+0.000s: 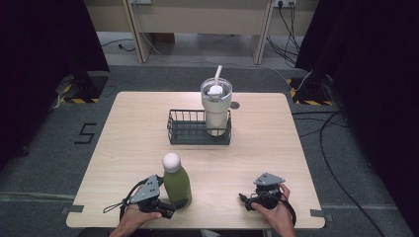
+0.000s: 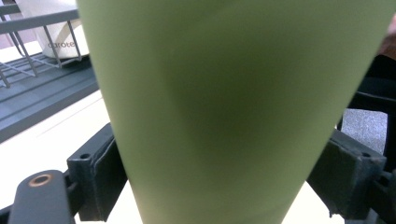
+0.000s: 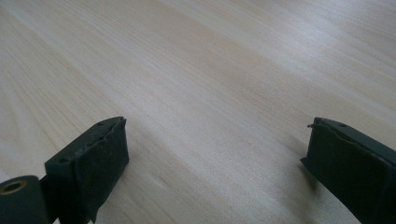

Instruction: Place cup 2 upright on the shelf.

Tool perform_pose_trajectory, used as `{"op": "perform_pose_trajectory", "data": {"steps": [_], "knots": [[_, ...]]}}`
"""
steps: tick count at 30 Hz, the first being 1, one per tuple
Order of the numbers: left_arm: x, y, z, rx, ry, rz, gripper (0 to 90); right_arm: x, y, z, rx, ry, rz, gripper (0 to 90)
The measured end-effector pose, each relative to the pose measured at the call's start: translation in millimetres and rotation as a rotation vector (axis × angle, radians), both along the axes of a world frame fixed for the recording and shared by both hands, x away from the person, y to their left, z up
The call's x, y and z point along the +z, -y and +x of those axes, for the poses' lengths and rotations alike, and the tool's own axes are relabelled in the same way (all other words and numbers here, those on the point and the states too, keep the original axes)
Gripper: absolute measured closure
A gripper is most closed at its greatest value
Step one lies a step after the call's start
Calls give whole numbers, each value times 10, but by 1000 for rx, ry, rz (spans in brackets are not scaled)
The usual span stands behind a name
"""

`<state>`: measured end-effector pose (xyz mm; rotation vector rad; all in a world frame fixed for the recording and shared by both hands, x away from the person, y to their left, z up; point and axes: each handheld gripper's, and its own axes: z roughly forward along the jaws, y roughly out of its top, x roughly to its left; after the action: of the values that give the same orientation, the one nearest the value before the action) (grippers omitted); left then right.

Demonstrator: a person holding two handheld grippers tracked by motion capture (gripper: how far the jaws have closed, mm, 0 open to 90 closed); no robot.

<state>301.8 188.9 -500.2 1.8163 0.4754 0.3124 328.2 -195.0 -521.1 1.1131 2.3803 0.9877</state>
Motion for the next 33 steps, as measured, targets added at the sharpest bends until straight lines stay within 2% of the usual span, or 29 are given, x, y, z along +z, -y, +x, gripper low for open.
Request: {"op": "perform_pose_trajectory", "data": {"steps": [11, 20, 21, 22, 23, 28, 33], "knots": [[-12, 23, 36, 0, -2, -19, 193, 0, -2, 0, 3, 1, -1, 61], [-3, 27, 30, 7, 16, -11, 203, 0, -8, 0, 3, 0, 1, 60], [27, 27, 20, 13, 36, -5, 204, 0, -7, 0, 3, 0, 2, 60], [27, 27, 20, 13, 36, -5, 204, 0, -7, 0, 3, 0, 2, 60], [68, 15, 15, 8, 43, -24, 204, 0, -7, 0, 4, 0, 2, 60], [137, -23, 33, 15, 19, -53, 205, 0, -8, 0, 4, 1, 1, 60], [183, -79, 101, 39, 16, -45, 205, 0, -11, -1, 1, -1, 2, 58]]}}
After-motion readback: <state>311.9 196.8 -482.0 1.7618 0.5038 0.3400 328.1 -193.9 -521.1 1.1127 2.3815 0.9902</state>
